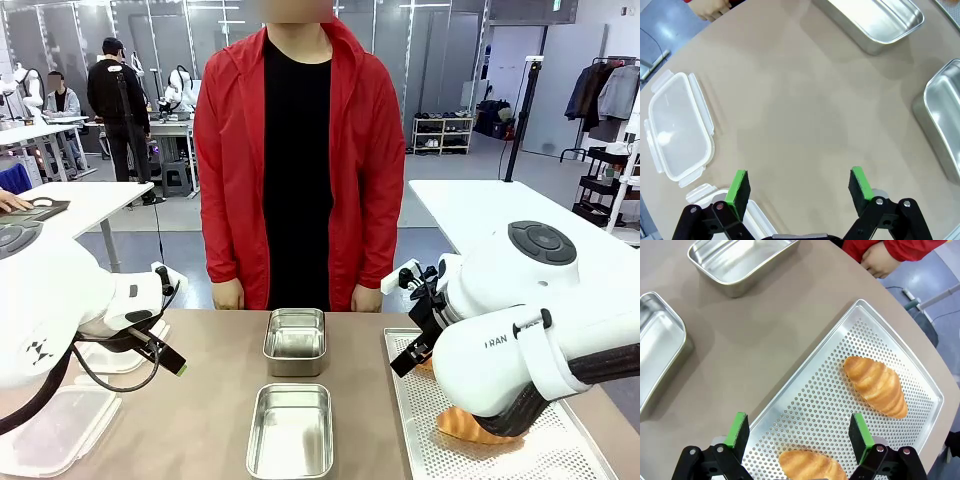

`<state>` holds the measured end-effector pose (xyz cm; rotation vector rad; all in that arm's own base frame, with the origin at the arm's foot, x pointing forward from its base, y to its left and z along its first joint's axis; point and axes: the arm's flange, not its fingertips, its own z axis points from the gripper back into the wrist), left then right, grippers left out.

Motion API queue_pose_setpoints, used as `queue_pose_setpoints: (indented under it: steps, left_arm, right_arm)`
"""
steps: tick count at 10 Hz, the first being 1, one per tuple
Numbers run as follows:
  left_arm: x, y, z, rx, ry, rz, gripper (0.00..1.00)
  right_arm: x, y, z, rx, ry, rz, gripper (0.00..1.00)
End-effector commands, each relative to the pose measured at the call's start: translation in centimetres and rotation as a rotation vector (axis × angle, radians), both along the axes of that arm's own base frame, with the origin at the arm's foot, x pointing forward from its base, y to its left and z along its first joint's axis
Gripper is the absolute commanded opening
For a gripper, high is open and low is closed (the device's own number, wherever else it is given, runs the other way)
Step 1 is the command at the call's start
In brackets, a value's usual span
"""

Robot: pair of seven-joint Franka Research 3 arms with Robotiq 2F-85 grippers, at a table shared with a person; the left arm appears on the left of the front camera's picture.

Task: Place the bread into the airtight container.
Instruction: Pick up a Butter Roll and place it into an empty Airtight Container.

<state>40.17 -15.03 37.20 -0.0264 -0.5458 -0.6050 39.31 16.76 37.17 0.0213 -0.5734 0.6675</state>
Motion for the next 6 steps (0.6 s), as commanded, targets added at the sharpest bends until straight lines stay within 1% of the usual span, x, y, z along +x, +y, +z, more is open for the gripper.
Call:
queue_pose_setpoints:
  steps: [1, 2, 3, 4, 5, 6]
  left_arm:
    - [0.0, 0.0, 0.0, 0.0, 0.0, 0.0, 1.0]
    - [1.3, -0.4, 2.0, 0.015, -0.039, -0.046, 1.0]
    - [2.4, -0.5, 4.1, 0.012, -0.01, -0.01, 1.0]
    - [3.1, -0.3, 6.7, 0.045, 0.038, 0.016, 1.0]
    - [4.1, -0.1, 11.0, 0.029, 0.097, 0.027, 1.0]
    - [4.8, 0.9, 15.1, -0.003, 0.147, 0.02, 1.0]
  right_arm:
    - [0.0, 0.0, 0.0, 0.002, 0.001, -0.003, 1.0]
    - [0.0, 0.0, 0.0, 0.0, 0.0, 0.0, 1.0]
    - [0.5, -0.2, 3.5, 0.016, 0.008, -0.005, 1.0]
    - [0.9, -0.7, 6.7, -0.011, -0.004, -0.046, 1.0]
    - [0.9, -1.4, 10.7, 0.027, 0.036, -0.035, 1.0]
    - [0.5, -2.5, 14.0, 0.044, 0.076, -0.01, 1.0]
